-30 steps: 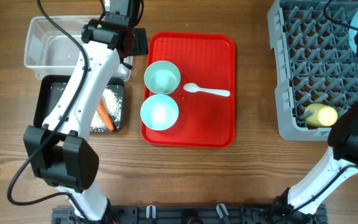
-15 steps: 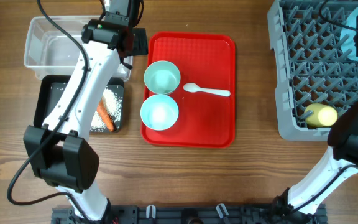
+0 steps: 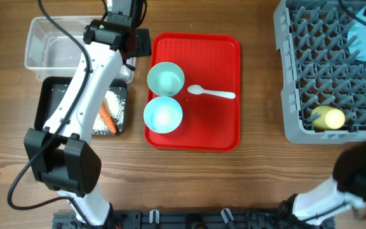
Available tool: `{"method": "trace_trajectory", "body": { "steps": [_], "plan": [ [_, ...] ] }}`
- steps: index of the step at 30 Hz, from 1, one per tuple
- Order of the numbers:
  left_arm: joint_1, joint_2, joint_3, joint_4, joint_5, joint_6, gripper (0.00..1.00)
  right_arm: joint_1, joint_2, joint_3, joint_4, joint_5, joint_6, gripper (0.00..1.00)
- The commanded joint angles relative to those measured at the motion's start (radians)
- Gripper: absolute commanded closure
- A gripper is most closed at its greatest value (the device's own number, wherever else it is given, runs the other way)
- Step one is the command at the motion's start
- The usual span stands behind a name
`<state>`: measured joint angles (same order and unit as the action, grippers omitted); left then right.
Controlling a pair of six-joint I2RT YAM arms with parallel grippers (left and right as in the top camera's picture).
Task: Sort waste into correct bins and load items into the dishwasher rack
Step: 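Reach the right gripper left to the green bowl and grasp its rim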
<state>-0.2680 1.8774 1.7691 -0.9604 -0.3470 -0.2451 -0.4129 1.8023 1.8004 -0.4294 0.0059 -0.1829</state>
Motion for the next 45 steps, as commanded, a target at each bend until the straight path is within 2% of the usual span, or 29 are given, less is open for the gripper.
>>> {"method": "trace_trajectory", "body": {
  "steps": [1,4,6,12,14,20,26,33,37,45],
  "plan": [
    [0.002,-0.005,0.011,0.003,-0.01,0.001,0.0,0.015,-0.151,0.006,-0.104,-0.616,0.227,0.0],
    [0.002,-0.005,0.011,0.003,-0.01,0.001,0.0,0.029,-0.164,0.006,-0.133,-0.9,0.295,0.01],
    [0.002,-0.005,0.011,0.002,-0.01,0.001,0.0,0.08,-0.156,0.002,-0.204,-0.933,0.291,0.01],
    [0.002,-0.005,0.011,0.003,-0.01,0.001,0.0,0.326,-0.106,-0.065,-0.369,-0.665,0.295,0.0],
    [0.002,-0.005,0.011,0.003,-0.01,0.001,0.0,0.423,-0.073,-0.091,-0.388,-0.558,0.341,0.0],
    [0.002,-0.005,0.011,0.002,-0.01,0.001,0.0,0.656,0.08,-0.116,-0.355,-0.443,0.405,0.0],
    [0.002,-0.005,0.011,0.002,-0.01,0.001,0.0,0.774,0.259,-0.117,-0.308,-0.355,0.582,0.01],
    [0.002,-0.005,0.011,0.002,-0.01,0.001,0.0,0.807,0.382,-0.119,-0.298,-0.376,0.702,0.2],
    [0.002,-0.005,0.011,0.003,-0.01,0.001,0.0,0.824,0.418,-0.119,-0.272,-0.403,0.715,0.25],
    [0.002,-0.005,0.011,0.002,-0.01,0.001,0.0,0.839,0.433,-0.119,-0.194,-0.38,0.777,0.51]
  ]
}}
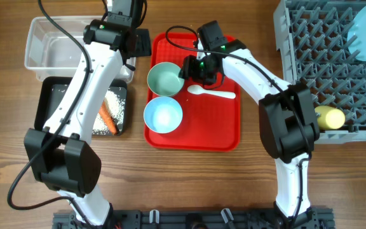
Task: Sort waste into correct bins and load items into the dishwasher rack
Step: 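Reach the right gripper left to the green bowl and grasp its rim, then lift the green bowl right over the dish rack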
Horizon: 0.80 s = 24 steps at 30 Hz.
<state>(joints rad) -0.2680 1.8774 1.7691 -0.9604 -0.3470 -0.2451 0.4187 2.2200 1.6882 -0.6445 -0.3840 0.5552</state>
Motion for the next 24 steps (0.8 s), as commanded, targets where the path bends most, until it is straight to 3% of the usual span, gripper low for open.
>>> {"method": "trace_trajectory", "body": {
  "steps": [1,4,11,13,24],
  "plan": [
    [0.002,-0.005,0.011,0.002,-0.01,0.001,0.0,0.011,0.015,-0.008,0.026,0.029,0.058,0.57],
    [0.002,-0.005,0.011,0.002,-0.01,0.001,0.0,0.022,0.015,-0.013,0.043,0.06,0.077,0.68],
    [0.002,-0.005,0.011,0.002,-0.01,0.001,0.0,0.047,0.055,-0.013,0.05,0.063,0.099,0.84],
    [0.002,-0.005,0.011,0.003,-0.01,0.001,0.0,0.047,0.063,-0.013,0.053,0.054,0.102,0.96],
    [0.002,-0.005,0.011,0.002,-0.01,0.001,0.0,-0.019,-0.019,-0.012,0.051,0.055,0.092,0.96]
  ]
}}
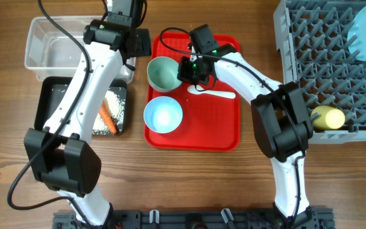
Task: Sort waste into correct bins and load items into the dishwasher rack
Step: 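Lift the green bowl right over the dish rack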
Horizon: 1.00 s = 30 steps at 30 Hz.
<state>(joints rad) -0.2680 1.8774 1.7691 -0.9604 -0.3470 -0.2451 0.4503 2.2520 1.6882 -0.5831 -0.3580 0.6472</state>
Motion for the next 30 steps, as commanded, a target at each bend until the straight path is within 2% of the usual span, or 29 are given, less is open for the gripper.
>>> {"method": "trace_trajectory", "body": {
  "steps": [1,5,12,17,21,24,26,28,30],
  "plan": [
    [0.002,-0.005,0.011,0.003,-0.01,0.001,0.0,-0.07,-0.075,-0.012,-0.009,0.029,-0.019,0.96],
    [0.002,-0.005,0.011,0.002,-0.01,0.001,0.0,-0.147,-0.168,-0.012,-0.023,0.039,-0.074,0.96],
    [0.002,-0.005,0.011,0.002,-0.01,0.001,0.0,-0.293,-0.363,-0.012,-0.118,0.171,-0.192,0.96],
    [0.002,-0.005,0.011,0.002,-0.01,0.001,0.0,-0.391,-0.495,-0.012,-0.2,0.488,-0.283,0.96],
    [0.002,-0.005,0.011,0.003,-0.01,0.001,0.0,-0.437,-0.521,-0.012,-0.224,0.851,-0.296,0.96],
    [0.002,-0.005,0.011,0.002,-0.01,0.001,0.0,-0.462,-0.497,-0.013,-0.178,1.123,-0.307,0.96],
    [0.002,-0.005,0.011,0.002,-0.01,0.001,0.0,-0.475,-0.474,-0.013,-0.114,1.232,-0.336,0.96],
    [0.002,-0.005,0.011,0.002,-0.01,0.001,0.0,-0.485,-0.448,-0.013,-0.026,1.283,-0.413,0.96],
    [0.002,-0.005,0.011,0.003,-0.01,0.001,0.0,-0.502,-0.41,-0.013,0.118,1.287,-0.576,0.95]
  ]
}}
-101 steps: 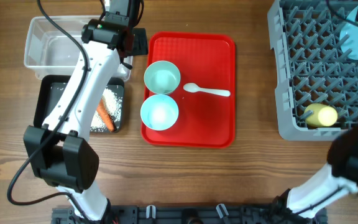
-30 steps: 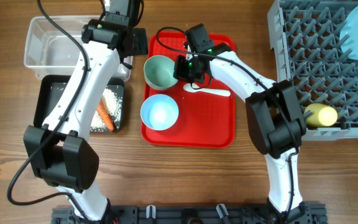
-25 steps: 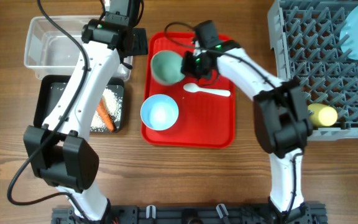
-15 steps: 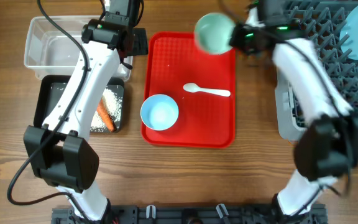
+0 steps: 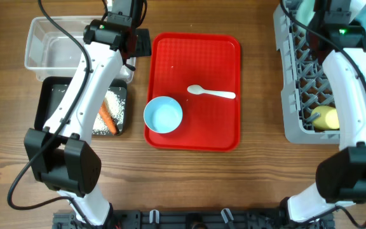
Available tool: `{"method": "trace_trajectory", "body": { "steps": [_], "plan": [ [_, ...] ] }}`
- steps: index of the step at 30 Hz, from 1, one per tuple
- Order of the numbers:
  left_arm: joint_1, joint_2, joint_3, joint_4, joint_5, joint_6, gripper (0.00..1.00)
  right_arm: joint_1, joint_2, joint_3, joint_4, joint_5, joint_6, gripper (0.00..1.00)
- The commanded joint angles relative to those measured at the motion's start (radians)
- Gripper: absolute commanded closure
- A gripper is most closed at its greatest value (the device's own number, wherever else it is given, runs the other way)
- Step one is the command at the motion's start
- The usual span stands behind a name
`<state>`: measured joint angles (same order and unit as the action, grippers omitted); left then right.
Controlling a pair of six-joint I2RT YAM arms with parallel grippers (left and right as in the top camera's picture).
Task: Sort waste into correct bins and load items into the dishwasher rack
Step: 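Lift the green bowl right over the dish rack, then lower the green bowl into the rack beside the plate and release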
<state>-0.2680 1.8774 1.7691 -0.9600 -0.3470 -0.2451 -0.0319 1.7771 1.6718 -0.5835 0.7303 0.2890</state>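
Observation:
On the red tray lie a light-blue bowl and a white spoon. The grey dishwasher rack stands at the right, with a yellow rounded item in its near part. My right gripper hangs over the rack's far left corner, shut on a pale green bowl that is cut off by the frame's top edge. My left gripper sits at the top edge behind the clear bin, its fingers hidden.
A clear plastic bin stands at the far left. In front of it a black bin holds white grains and a carrot piece. My left arm stretches over both bins. Bare wood table lies in front of the tray.
The green bowl has left the tray's far left part. My right gripper, then on the bowl's rim over the tray, now holds the bowl over the rack's far left corner.
First both bowls and the spoon lay on the tray, and my right arm was at the right edge. Then my right gripper was at the green bowl's rim, then gripping the bowl, shifted slightly. Now it holds the bowl above the rack. My left arm stayed still.

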Motion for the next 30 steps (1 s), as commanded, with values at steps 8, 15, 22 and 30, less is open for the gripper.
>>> {"method": "trace_trajectory", "body": {
  "steps": [8,15,22,30],
  "plan": [
    [0.002,-0.005,0.011,0.002,-0.01,0.001,0.0,-0.078,0.228,0.004,0.601,0.197,-0.773,0.96],
    [0.002,-0.005,0.011,0.002,-0.01,0.001,0.0,-0.106,0.374,0.004,0.865,0.198,-1.125,0.96],
    [0.002,-0.005,0.011,0.002,-0.01,0.001,0.0,-0.114,0.436,0.004,0.977,0.197,-1.254,0.96],
    [0.002,-0.005,0.011,0.002,-0.01,0.001,0.0,-0.102,0.449,0.004,0.937,0.188,-1.244,0.96]
  ]
}}
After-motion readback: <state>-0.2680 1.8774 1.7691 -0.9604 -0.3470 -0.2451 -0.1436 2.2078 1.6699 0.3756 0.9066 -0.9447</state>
